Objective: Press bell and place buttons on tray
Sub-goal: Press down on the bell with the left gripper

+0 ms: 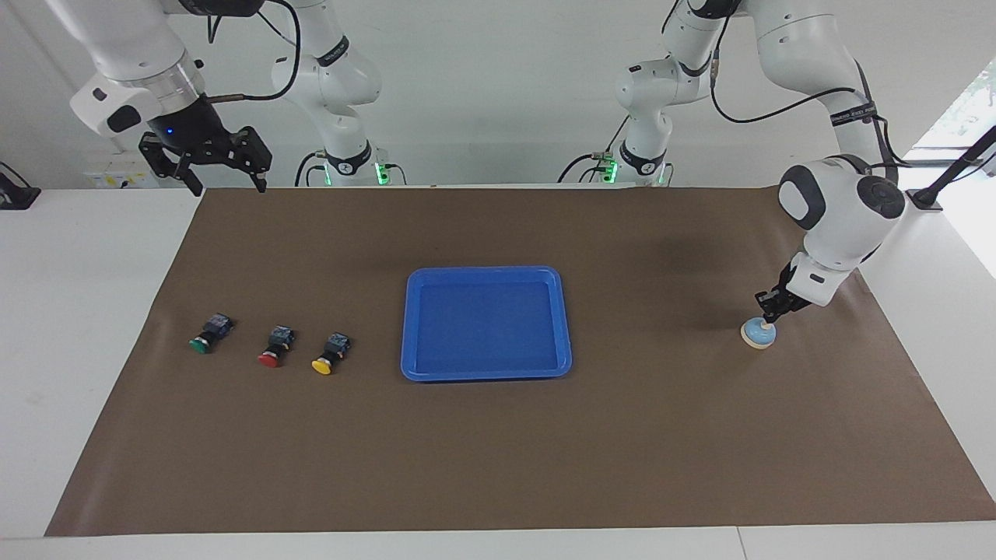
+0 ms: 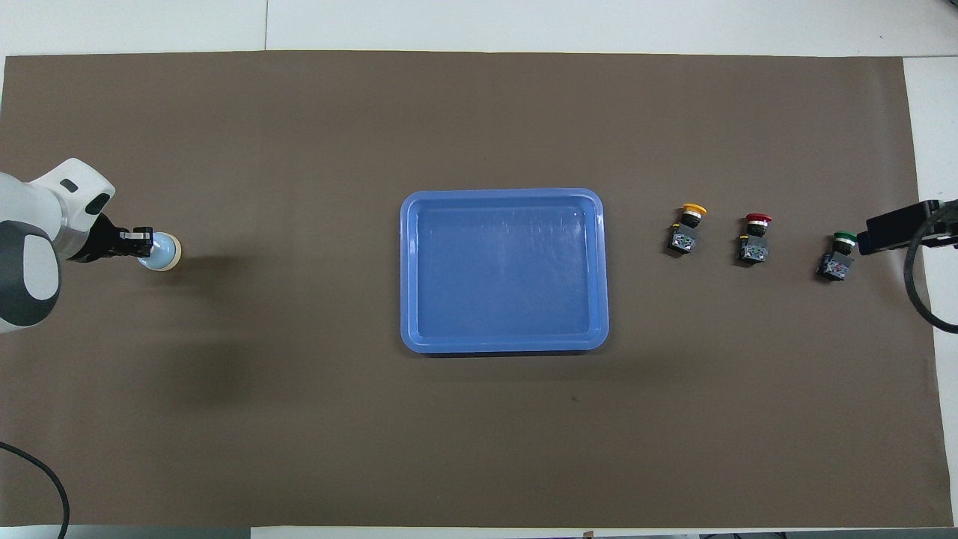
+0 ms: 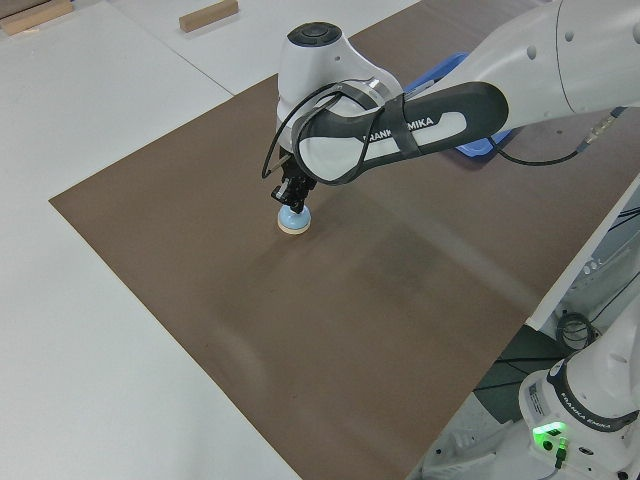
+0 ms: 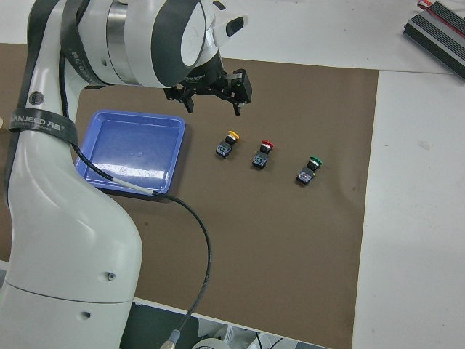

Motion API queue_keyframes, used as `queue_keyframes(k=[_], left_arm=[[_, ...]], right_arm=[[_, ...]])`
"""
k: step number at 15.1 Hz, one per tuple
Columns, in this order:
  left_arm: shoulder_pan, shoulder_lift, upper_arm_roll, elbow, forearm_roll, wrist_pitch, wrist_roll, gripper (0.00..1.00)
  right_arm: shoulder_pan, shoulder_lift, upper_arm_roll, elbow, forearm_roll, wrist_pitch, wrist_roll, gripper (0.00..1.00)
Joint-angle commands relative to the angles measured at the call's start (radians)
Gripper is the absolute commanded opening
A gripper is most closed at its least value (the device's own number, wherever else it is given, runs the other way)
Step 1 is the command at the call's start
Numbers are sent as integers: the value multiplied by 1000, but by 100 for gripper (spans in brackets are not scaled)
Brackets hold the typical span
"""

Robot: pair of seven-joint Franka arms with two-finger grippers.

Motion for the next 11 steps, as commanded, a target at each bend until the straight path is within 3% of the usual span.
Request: queue_keyframes(k=[1, 2, 4, 5, 11], left_arm=[[-6, -12, 0, 53, -5, -99, 14, 29], [-9, -25, 0, 93, -5, -174, 13, 38], [-18, -46, -6, 188, -5, -325, 11, 82], [-33, -54, -6, 233, -5, -398, 5, 100], [-58, -250, -9, 239, -6, -688, 2, 100]], right_arm=[[-13, -21, 7, -22, 13, -7, 5, 100], [-13, -21, 7, -22, 13, -7, 5, 100], [-13, -21, 7, -22, 13, -7, 5, 100], [-13, -21, 7, -22, 13, -7, 5, 100], [-13, -21, 7, -22, 13, -7, 5, 100]])
